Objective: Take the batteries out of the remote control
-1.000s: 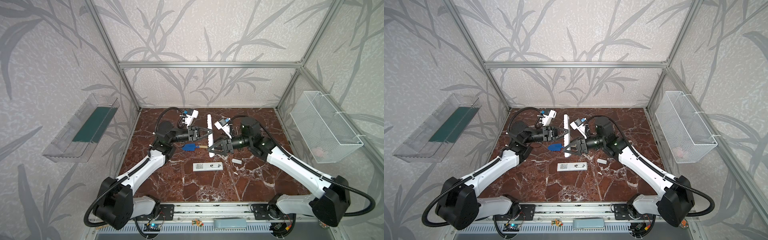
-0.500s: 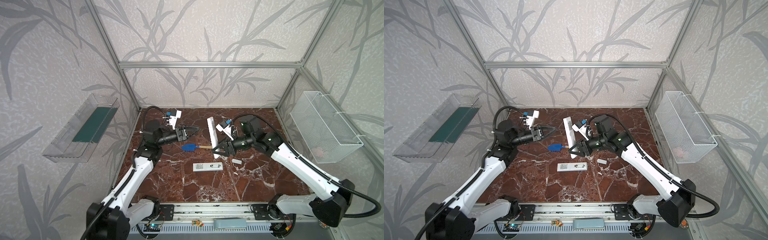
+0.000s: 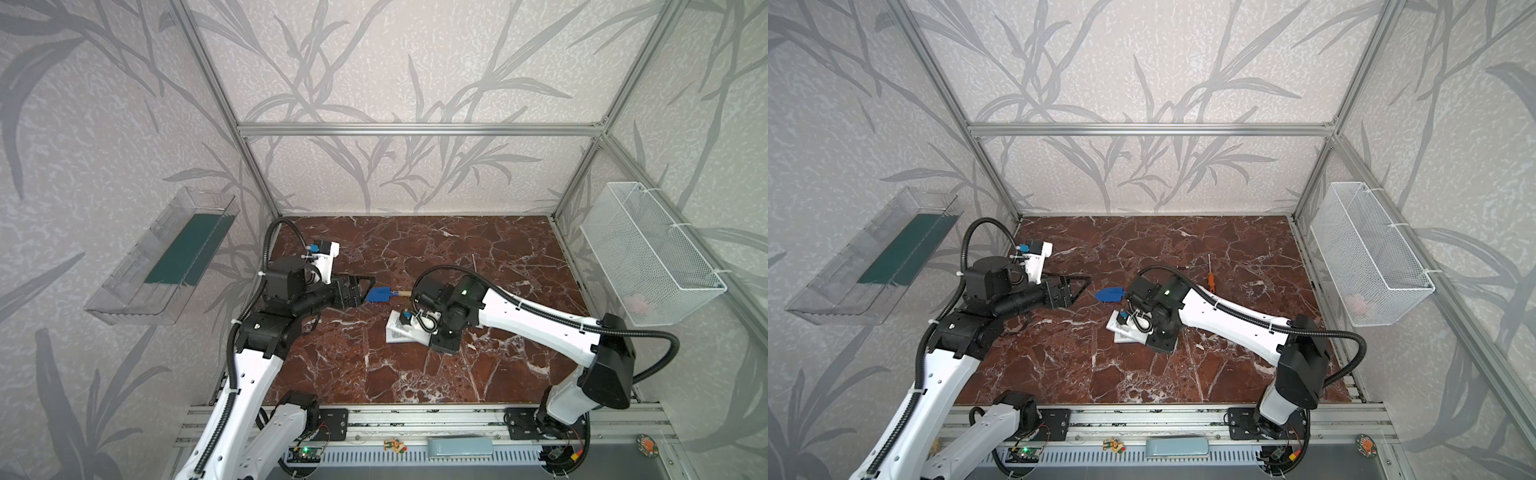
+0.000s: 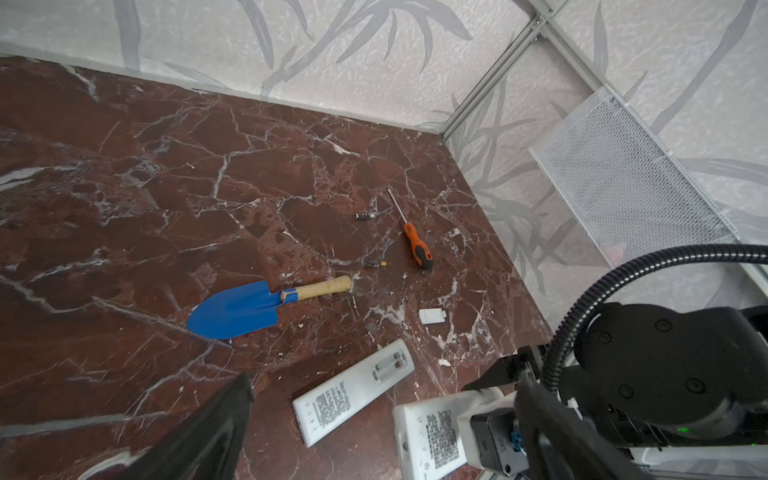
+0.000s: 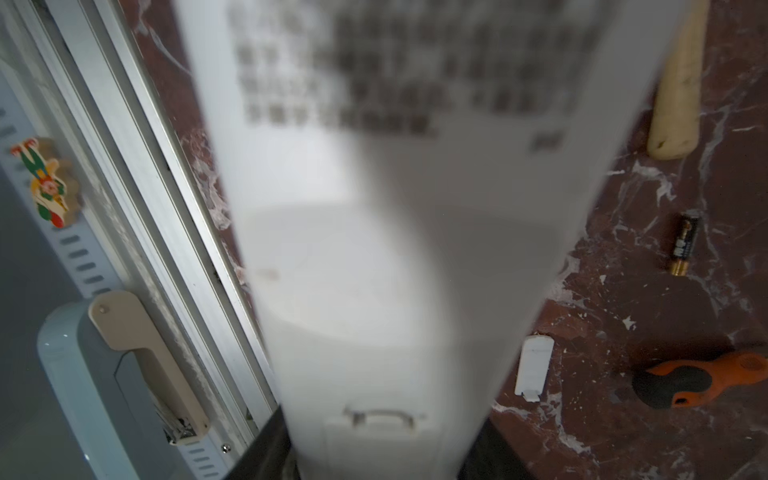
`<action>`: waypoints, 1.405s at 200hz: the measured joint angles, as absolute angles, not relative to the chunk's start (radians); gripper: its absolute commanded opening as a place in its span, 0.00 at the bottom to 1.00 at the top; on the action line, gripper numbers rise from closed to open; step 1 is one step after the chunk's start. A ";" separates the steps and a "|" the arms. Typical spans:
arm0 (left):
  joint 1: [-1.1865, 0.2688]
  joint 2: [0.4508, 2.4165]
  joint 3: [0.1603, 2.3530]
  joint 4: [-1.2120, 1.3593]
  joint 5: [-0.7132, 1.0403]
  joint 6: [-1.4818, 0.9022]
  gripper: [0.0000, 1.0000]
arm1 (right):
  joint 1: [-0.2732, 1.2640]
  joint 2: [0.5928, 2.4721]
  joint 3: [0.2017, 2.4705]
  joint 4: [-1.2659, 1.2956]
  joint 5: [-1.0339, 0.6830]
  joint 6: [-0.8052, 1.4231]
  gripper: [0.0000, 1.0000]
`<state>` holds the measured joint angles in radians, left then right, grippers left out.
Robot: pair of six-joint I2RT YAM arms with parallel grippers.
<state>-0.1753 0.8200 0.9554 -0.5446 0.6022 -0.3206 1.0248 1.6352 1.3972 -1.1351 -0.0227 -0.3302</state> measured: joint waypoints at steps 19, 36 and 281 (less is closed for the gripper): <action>-0.175 0.803 0.955 -0.572 0.607 -0.291 1.00 | 1.060 1.651 1.373 -1.144 0.023 -0.388 0.56; -0.175 0.809 0.953 -0.583 0.627 -0.271 1.00 | 1.076 1.674 1.345 -1.141 0.049 -0.434 0.56; -0.175 0.906 0.885 -0.596 0.735 -0.237 1.00 | 1.064 1.641 1.039 -0.715 0.009 -0.599 0.87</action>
